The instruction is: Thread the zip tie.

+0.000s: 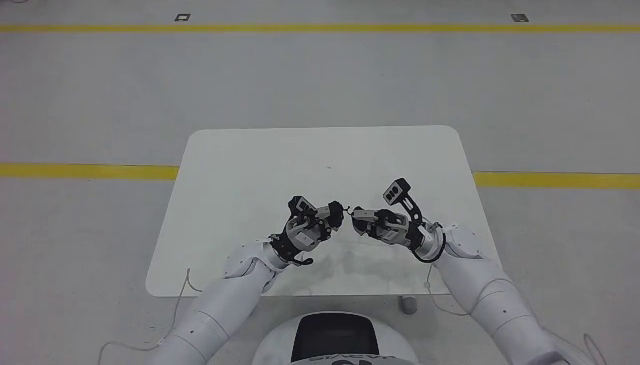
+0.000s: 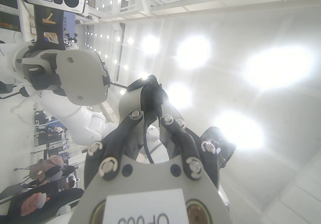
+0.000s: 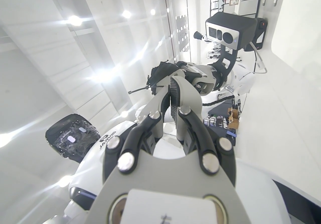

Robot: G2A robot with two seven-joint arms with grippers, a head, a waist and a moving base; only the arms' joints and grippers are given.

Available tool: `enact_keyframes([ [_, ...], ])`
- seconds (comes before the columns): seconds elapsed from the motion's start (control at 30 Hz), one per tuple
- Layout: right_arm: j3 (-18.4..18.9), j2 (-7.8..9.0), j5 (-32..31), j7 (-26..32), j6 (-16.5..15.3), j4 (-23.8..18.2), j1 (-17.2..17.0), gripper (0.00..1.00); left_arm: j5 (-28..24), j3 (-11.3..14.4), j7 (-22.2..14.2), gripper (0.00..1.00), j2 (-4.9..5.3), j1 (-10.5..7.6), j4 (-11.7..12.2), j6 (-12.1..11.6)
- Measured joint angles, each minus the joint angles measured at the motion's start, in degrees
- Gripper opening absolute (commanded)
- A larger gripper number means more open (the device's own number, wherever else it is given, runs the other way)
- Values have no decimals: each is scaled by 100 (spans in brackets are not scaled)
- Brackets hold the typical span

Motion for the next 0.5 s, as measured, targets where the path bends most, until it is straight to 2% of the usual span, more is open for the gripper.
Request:
enact_keyframes([
  [0.5,-2,-21,-82,-28,12,53,17,0,0,0,0,0,0,0,0,0],
])
